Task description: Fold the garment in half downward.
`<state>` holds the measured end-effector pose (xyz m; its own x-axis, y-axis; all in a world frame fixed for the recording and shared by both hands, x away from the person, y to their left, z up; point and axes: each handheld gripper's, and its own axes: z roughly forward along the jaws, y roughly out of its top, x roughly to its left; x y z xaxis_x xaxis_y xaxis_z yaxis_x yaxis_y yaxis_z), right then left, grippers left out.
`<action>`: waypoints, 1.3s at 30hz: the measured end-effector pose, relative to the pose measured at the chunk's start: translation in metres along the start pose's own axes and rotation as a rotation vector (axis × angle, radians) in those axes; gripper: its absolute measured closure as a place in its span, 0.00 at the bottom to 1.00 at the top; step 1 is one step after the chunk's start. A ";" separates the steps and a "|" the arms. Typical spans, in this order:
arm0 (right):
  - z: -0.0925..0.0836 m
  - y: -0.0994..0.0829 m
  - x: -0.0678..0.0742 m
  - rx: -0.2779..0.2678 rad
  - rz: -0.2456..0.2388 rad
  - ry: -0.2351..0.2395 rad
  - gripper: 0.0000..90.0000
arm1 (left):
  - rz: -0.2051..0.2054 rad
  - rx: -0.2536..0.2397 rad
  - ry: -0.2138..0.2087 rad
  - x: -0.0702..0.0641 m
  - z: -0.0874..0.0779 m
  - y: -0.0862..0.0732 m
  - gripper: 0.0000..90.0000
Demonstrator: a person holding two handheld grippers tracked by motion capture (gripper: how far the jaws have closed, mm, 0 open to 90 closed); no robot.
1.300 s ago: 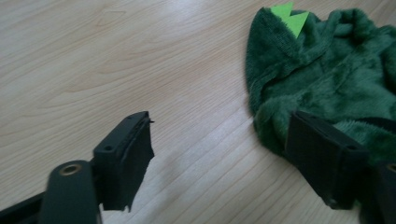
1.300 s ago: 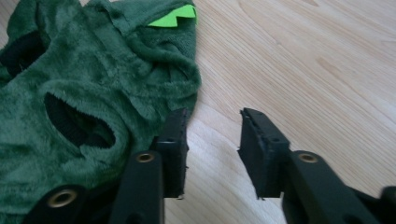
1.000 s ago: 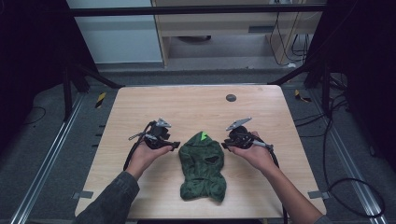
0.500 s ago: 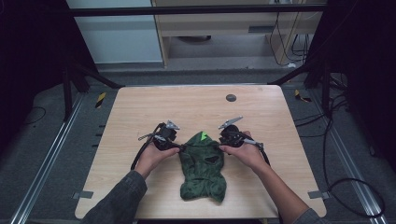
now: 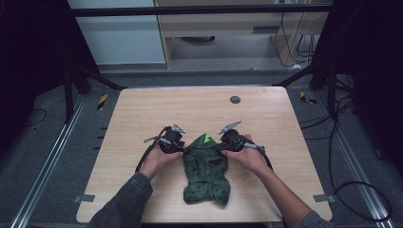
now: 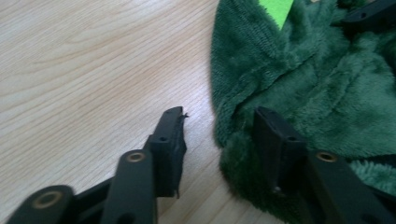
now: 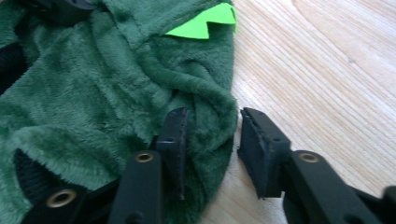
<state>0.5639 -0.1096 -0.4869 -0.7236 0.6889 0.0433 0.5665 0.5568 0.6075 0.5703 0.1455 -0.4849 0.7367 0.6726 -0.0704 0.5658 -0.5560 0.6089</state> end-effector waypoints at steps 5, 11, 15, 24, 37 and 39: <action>0.000 0.001 0.000 0.013 0.002 0.022 0.81 | 0.025 -0.001 -0.022 -0.002 0.001 0.001 0.76; 0.000 0.002 0.002 0.021 0.010 0.046 0.91 | 0.021 0.001 -0.040 -0.004 0.002 0.001 0.87; 0.000 0.003 0.003 0.027 0.003 0.042 0.94 | 0.020 0.004 -0.040 -0.006 0.001 0.001 0.91; -0.016 0.008 0.002 -0.012 -0.014 0.043 0.95 | 0.045 -0.004 -0.019 -0.005 -0.010 0.010 0.98; -0.030 0.014 -0.003 -0.049 -0.020 0.041 0.95 | 0.057 -0.027 0.013 -0.003 -0.024 0.024 1.00; -0.031 0.015 -0.003 -0.051 -0.023 0.035 0.95 | 0.055 -0.032 0.020 -0.001 -0.026 0.025 1.00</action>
<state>0.5622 -0.1178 -0.4531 -0.7502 0.6588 0.0564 0.5295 0.5475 0.6480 0.5739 0.1439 -0.4490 0.7588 0.6511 -0.0201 0.5120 -0.5771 0.6363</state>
